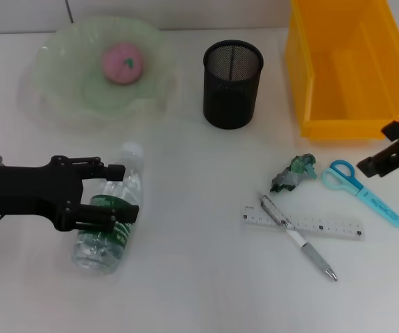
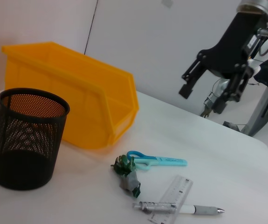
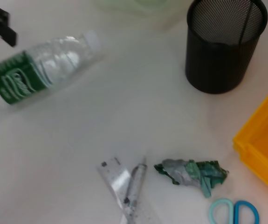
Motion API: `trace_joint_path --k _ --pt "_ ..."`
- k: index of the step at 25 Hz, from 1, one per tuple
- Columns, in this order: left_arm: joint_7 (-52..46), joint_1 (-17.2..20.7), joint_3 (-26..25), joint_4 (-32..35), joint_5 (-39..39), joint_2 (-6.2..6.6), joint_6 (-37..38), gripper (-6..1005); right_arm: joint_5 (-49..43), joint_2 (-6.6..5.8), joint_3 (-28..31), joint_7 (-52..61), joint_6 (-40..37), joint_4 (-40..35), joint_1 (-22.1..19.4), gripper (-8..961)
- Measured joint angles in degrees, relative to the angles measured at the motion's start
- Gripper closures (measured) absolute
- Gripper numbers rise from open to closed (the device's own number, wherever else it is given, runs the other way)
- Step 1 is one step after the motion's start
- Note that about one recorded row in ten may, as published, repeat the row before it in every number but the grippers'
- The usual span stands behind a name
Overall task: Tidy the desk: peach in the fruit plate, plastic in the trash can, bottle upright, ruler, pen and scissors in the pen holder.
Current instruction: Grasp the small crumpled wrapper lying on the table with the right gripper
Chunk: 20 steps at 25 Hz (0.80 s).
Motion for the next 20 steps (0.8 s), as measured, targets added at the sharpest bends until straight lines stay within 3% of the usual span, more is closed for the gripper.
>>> trace_joint_path --k 2,6,20 --pt "0.0 -0.1 0.0 0.0 0.3 -0.11 -0.1 143 -2.1 0.55 -3.9 1.5 3.2 2.4 0.4 129" --pt "0.1 -0.2 0.0 -0.2 1.1 -0.38 -0.5 144 -2.9 0.51 -9.6 4.9 11.4 7.9 0.5 133" --pt "0.9 -0.5 0.1 -2.1 2.7 -0.91 -2.9 149 -2.6 0.79 -15.7 8.3 26.3 27.4 6.2 147"
